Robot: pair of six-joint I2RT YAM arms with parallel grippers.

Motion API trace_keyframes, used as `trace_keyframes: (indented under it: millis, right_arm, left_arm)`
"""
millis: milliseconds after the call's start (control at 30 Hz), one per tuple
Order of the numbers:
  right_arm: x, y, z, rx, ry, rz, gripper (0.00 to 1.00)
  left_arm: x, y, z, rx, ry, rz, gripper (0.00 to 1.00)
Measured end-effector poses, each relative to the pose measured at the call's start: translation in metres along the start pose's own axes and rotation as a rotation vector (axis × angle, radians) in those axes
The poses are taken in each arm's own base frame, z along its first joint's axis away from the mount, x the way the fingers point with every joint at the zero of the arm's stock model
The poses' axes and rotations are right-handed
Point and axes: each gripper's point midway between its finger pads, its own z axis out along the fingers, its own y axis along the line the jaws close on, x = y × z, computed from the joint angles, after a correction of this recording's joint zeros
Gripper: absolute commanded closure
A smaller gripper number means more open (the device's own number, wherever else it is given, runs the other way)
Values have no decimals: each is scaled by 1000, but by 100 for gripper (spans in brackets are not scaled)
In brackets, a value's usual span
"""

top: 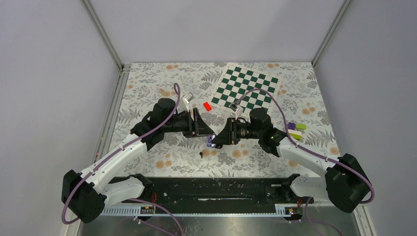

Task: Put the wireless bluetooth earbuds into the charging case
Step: Adjust the earbud with the charging case, then pick up the earbud from the center of the board.

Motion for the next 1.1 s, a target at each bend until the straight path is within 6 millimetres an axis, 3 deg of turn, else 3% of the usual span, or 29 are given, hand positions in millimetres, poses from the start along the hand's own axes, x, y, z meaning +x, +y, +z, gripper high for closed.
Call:
trace_keyframes:
  millis: [267,400,500,600,700,933,1100]
  right_arm:
    - [0,0,0,1,-1,0,100]
    - [0,0,0,1,0,0,100]
    - [3,-2,-1,13,9,1,100]
    - [12,-8,-7,46,37,-6,100]
    - [23,-9,-15,67,76,-24,100]
    - [48,9,-35,-12,177,-85,100]
    - [62,4,-38,-13,233,-65,100]
  left_arm:
    - [0,11,-7,-87,-20,6,48]
    - [-10,3,-18,-109,-69,46,45]
    - [-19,-7,-27,-115,-114,87,37]
    - [-27,-13,-35,-134,-142,121,29]
    - [-32,-12,-40,-162,-153,140,27]
    - [-32,7,-30,-206,-110,108,32]
    - [-26,13,-27,-207,-93,99,32]
